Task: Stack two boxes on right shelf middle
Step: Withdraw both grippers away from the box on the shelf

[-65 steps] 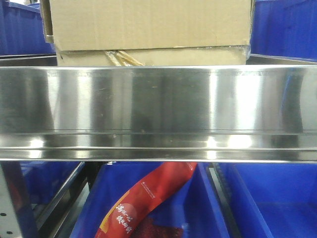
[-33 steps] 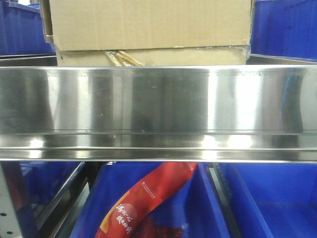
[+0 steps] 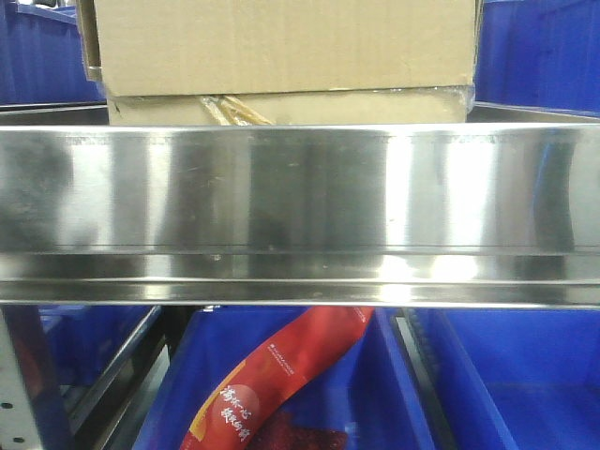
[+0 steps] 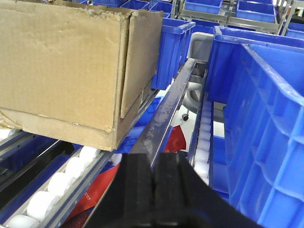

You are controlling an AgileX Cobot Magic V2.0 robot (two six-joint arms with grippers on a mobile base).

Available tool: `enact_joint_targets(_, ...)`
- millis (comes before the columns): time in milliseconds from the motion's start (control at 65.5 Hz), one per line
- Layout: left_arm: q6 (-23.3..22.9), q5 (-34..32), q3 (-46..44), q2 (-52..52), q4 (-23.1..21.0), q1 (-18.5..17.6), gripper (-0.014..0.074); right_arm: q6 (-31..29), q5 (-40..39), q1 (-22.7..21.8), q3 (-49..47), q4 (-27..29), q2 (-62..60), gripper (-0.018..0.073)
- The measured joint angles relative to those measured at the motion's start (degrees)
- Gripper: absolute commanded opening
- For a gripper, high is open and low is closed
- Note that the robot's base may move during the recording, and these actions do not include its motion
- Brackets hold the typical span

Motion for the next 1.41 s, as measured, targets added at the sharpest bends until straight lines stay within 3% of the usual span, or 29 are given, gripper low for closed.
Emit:
enact_joint_targets(168,0.0,-2.37,4.98,-1.79,-1.05,0.16,-0.0111,0.0,0.0,0.0,0.0,0.0,0.0,-0.0153)
enact_joint_targets(1253,0.0,-3.11,5.21,-1.92,-1.27,0.3,-0.0111,0.0,-0.19,0.0,0.0,0.1,0.0,-0.0153)
enact_joint_targets(1406,0.0,-3.11,5.21,-1.92,-1.27,0.3,-0.0111,0.79,-1.14,-4.13,0.69,-0.04,-1.69,-0.0153)
